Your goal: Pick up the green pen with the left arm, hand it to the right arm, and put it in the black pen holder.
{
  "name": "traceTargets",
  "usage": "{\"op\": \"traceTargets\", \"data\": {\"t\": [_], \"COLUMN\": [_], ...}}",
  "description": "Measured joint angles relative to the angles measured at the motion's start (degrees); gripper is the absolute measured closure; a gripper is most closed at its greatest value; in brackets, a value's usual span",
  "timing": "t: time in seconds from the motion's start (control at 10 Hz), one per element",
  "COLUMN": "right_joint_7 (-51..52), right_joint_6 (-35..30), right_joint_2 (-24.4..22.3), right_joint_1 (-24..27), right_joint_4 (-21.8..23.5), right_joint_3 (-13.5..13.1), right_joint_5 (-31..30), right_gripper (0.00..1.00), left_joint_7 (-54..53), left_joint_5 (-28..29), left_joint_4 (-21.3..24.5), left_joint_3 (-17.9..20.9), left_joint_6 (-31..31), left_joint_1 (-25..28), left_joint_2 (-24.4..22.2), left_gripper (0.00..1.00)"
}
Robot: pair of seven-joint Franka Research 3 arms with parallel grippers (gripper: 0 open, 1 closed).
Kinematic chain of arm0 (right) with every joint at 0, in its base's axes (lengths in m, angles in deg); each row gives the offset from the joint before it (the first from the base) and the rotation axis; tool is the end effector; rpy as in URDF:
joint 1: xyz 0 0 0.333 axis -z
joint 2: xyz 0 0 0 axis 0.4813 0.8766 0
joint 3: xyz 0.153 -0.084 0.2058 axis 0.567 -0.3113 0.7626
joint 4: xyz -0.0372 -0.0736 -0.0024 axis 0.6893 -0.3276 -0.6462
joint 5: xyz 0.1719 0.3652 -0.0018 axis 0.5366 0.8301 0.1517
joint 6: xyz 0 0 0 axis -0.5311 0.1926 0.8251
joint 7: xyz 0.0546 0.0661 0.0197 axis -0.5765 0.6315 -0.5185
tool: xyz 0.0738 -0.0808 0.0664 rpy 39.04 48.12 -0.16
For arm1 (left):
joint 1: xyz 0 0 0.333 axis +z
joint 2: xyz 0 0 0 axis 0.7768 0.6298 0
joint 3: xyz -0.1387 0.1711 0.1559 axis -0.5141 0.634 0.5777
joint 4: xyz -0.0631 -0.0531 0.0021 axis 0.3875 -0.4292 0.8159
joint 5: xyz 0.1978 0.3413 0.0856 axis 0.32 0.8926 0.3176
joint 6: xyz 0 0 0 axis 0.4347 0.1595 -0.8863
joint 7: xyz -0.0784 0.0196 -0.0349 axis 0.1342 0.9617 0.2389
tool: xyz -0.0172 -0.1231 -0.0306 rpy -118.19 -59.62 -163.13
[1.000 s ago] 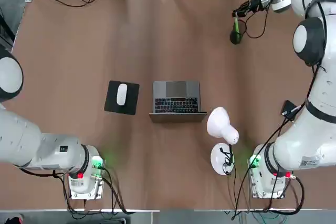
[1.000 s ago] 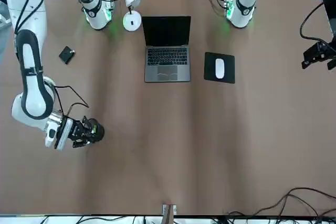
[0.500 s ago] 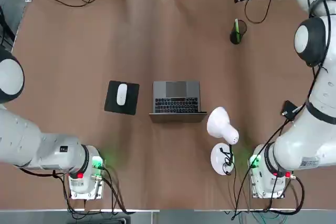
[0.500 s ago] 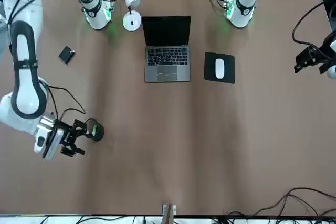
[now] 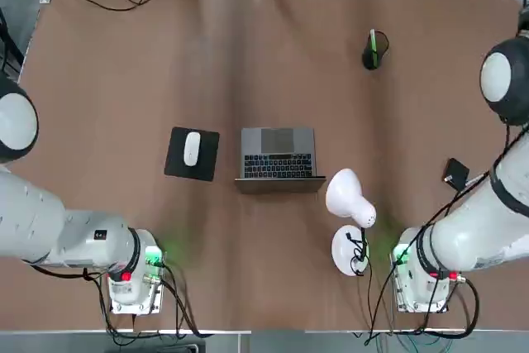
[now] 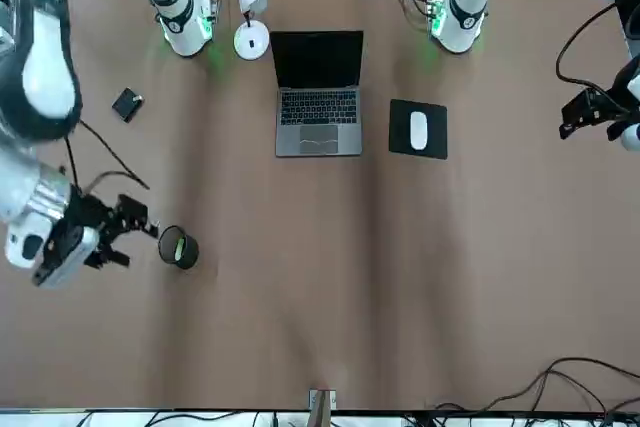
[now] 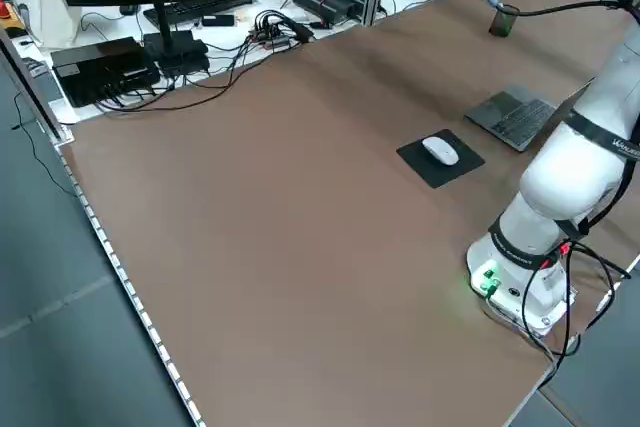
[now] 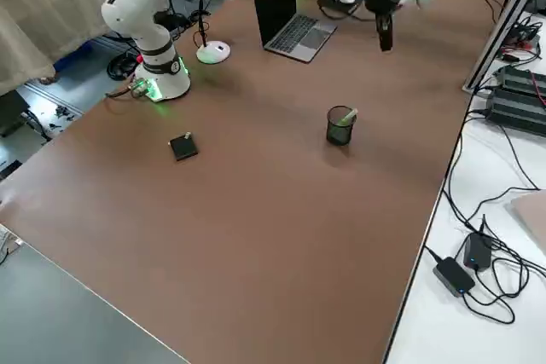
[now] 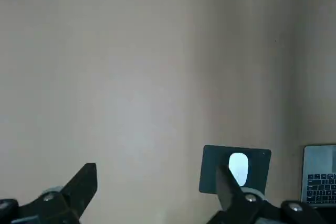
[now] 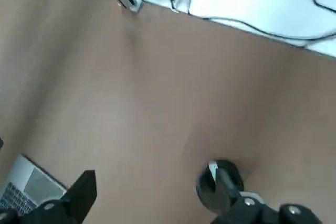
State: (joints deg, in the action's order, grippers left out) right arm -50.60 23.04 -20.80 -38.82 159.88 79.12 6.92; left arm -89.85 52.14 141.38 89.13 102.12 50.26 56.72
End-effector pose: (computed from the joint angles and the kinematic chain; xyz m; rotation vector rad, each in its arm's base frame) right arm 0.6713 0.0713 0.4725 -2.7652 -0.5577 -0.2606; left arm 0.5754 0.0033 0.5610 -3.1276 0.0785 -0.0184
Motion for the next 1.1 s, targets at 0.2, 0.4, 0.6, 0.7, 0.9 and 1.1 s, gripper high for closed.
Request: {"op": "traceTargets", "data": {"t": [0.2,0.4,0.6,0.7,0.9,1.1], "right_joint_7": [-8.0,-14.8,-19.6,-20.3,-20.5,-20.5], "right_joint_6": [-6.6,-11.0,-14.7,-15.2,-15.2,-15.2], "right_joint_2": [-2.0,-4.1,-6.3,-7.1,-7.3,-7.3], "right_joint_1": [0.0,0.1,0.4,0.6,1.2,1.5], "right_joint_4": [-2.7,-3.4,-3.4,-3.4,-3.3,-3.2], "right_joint_3": [-0.2,-0.5,-0.8,-0.9,-0.9,-0.8], "right_joint_5": [-10.0,-18.4,-22.5,-23.0,-23.0,-23.0], "right_gripper": [0.0,0.0,0.0,0.0,0.0,0.0], "left_joint_7": [0.0,0.0,0.0,0.0,0.0,0.0], "left_joint_5": [0.0,0.0,0.0,0.0,0.0,0.0], "left_joint_4": [0.0,0.0,0.0,0.0,0.0,0.0], "left_joint_3": [0.0,0.0,0.0,0.0,0.0,0.0], "left_joint_6": [0.0,0.0,0.0,0.0,0.0,0.0], "left_joint_1": [0.0,0.0,0.0,0.0,0.0,0.0], "left_joint_2": [0.0,0.0,0.0,0.0,0.0,0.0], "left_gripper": [0.0,0.0,0.0,0.0,0.0,0.0]}}
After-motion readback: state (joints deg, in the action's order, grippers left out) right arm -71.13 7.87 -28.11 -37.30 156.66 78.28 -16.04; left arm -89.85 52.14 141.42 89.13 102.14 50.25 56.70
